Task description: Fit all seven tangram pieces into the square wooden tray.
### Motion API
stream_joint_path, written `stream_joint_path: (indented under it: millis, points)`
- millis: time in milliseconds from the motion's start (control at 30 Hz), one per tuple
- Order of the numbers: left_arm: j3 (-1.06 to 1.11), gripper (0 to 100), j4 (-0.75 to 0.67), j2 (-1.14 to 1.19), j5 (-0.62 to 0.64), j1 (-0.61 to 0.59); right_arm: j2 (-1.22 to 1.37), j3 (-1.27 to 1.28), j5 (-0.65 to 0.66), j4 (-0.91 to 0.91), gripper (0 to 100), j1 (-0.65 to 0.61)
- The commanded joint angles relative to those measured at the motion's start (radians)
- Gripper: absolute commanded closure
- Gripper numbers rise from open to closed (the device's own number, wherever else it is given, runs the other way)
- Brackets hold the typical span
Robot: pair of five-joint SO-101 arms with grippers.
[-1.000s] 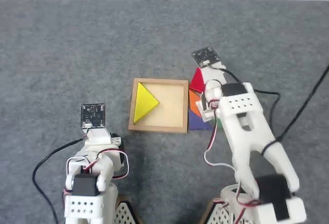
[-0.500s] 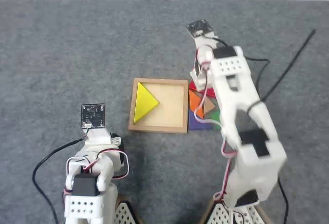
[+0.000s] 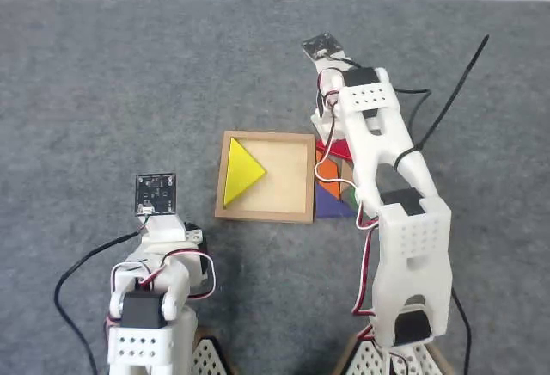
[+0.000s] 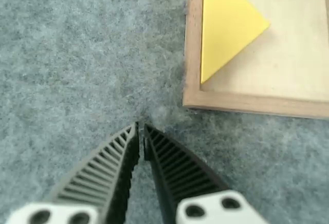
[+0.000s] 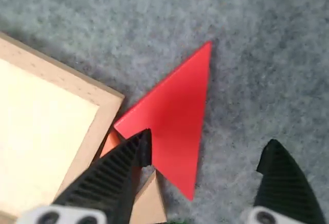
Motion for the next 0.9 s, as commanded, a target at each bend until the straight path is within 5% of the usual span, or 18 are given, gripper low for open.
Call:
stream_joint_path:
  millis: [0,467,867]
  points:
    - [-0.013,99,0.002,-0.020,-0.011,-0.006,-0.015,-0.057,0.012,0.019,66.4,-0.010]
    - [-0.013,99,0.002,-0.020,-0.011,-0.006,0.005,-0.060,0.014,0.010,66.5,-0.081]
    - [-0.013,99,0.002,-0.020,-0.011,-0.006,0.094,-0.060,0.011,-0.038,66.7,0.051]
